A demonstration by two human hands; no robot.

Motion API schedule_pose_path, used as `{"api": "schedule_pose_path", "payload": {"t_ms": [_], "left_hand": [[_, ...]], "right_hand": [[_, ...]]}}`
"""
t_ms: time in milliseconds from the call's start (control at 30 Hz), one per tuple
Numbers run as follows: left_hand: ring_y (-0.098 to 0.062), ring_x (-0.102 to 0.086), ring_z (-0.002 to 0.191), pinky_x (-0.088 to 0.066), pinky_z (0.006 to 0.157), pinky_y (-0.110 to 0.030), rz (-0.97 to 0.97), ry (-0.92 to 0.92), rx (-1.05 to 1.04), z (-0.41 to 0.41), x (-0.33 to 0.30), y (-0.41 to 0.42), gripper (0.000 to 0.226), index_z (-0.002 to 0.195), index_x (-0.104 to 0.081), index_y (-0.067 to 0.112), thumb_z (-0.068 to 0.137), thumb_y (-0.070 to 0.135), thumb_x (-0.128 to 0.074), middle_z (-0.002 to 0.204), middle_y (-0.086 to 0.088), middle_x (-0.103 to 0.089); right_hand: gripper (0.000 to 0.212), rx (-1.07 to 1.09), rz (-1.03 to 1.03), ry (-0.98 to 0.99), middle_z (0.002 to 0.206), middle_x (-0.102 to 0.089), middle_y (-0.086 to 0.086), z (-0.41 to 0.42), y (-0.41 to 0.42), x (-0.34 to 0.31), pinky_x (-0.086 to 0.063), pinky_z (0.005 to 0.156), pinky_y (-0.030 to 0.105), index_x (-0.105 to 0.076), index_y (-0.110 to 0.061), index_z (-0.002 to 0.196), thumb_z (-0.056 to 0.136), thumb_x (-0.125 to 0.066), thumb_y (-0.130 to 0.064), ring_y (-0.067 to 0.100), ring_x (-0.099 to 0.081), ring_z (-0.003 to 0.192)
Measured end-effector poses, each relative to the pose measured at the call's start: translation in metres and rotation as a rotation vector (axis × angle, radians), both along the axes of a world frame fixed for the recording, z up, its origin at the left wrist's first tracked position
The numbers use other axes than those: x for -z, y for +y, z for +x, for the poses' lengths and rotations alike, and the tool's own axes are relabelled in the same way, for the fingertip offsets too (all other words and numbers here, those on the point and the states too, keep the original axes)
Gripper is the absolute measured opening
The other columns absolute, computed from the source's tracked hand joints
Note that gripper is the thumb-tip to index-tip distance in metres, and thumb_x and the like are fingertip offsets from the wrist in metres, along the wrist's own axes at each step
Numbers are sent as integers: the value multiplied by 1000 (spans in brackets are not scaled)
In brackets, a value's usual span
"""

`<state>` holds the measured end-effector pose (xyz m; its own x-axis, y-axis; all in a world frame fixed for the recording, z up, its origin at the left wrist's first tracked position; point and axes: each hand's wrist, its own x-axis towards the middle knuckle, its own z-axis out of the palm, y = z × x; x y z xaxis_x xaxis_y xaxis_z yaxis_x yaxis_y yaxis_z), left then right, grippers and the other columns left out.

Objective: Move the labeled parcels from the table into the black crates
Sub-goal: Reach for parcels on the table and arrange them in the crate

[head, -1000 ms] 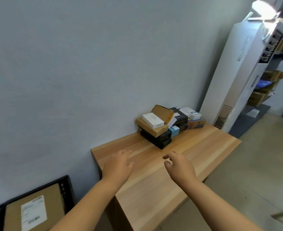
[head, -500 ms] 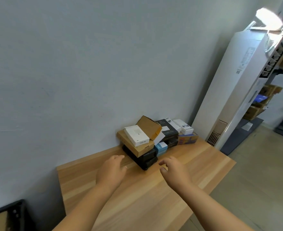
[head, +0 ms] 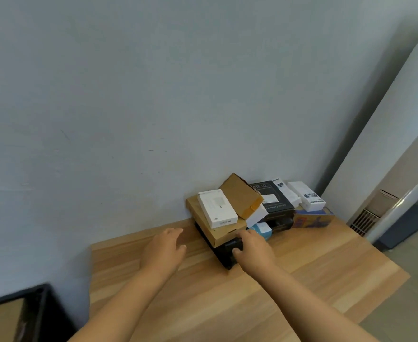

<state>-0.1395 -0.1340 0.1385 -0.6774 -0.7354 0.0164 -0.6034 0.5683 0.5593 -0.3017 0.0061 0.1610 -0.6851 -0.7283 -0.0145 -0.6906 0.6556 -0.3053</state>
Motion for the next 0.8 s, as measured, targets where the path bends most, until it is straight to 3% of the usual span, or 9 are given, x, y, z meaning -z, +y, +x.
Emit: {"api": "schedule_pose_path", "payload": {"t_ms": [200, 467, 600, 700, 800], "left_hand": [[-18, -51, 120, -44, 96, -31, -27, -56, -131, -22, 2, -9, 49, 140, -43, 26, 93, 32, -50, 138, 1, -46], [-14, -50, 122, -44, 94, -26, -108, -111, -330, -65, 1, -1, 47, 138, -43, 29, 92, 35, -50, 138, 6, -47], [-16, -51, 120, -45, 93, -28, -77, -163, -421, -74, 10, 6, 49, 139, -42, 31, 91, 36, -49, 136, 5, -49], [-16, -49, 122, -45, 92, -29, -39, -155, -479, -75, 17, 14, 49, 141, -40, 32, 92, 34, -47, 135, 6, -48], [-15, -50, 120, -46, 92, -29, -26, -157, -519, -75, 20, 22, 49, 142, -38, 31, 93, 32, -46, 138, 7, -45]], "right_hand": [[56, -105, 43, -31, 137, -42, 1, -40, -42, 16, -48, 94, 33, -38, -23, 137, 86, -60, -32, 20, -44, 123], [65, -290, 105, 2, 140, -34, 6, -101, -81, 30, -41, 99, 33, -28, -20, 139, 87, -55, -48, 24, -37, 126], [69, -354, 118, 28, 152, -18, 12, -117, -101, 41, -30, 109, 41, -25, -17, 141, 87, -49, -52, 31, -22, 136], [87, -331, 154, -6, 157, 1, 17, -124, -112, 48, -17, 115, 46, -7, -13, 149, 87, -46, -59, 36, -5, 144], [104, -295, 164, -74, 156, 7, 21, -128, -118, 54, -16, 116, 46, 5, -8, 149, 83, -48, -68, 37, -3, 145]]}}
